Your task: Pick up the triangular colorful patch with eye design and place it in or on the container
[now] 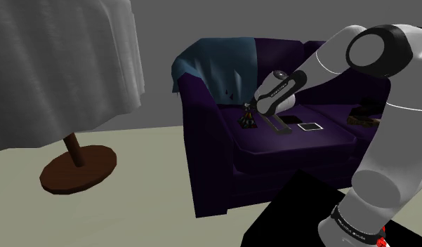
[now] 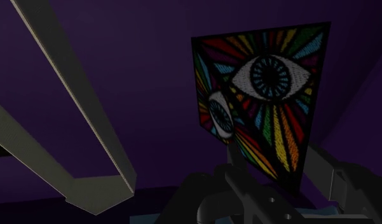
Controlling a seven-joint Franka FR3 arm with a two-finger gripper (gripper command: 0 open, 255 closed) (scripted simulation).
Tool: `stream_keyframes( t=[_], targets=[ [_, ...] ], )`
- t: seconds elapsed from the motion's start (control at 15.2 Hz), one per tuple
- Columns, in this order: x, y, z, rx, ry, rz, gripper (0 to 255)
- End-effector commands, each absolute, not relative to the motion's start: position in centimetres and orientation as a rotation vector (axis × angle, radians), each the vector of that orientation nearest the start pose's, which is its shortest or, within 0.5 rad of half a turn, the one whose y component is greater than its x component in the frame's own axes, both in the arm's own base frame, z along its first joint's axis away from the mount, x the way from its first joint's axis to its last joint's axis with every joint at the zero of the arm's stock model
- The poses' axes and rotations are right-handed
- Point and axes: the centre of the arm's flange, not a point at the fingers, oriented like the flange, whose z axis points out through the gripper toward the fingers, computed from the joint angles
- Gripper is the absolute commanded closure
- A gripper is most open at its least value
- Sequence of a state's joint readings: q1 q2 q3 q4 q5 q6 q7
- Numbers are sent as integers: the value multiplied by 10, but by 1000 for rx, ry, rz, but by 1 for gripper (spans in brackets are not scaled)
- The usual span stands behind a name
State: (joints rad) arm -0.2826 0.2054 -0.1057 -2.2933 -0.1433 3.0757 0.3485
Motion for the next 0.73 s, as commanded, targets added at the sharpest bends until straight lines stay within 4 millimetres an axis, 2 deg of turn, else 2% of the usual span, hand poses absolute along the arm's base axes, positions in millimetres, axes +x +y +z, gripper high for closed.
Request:
stream_keyframes(
  t=[0.0, 0.66],
  targets=[
    [535, -206, 330, -2959, 897, -910, 255],
    [535, -206, 383, -2959, 897, -910, 255]
  ],
)
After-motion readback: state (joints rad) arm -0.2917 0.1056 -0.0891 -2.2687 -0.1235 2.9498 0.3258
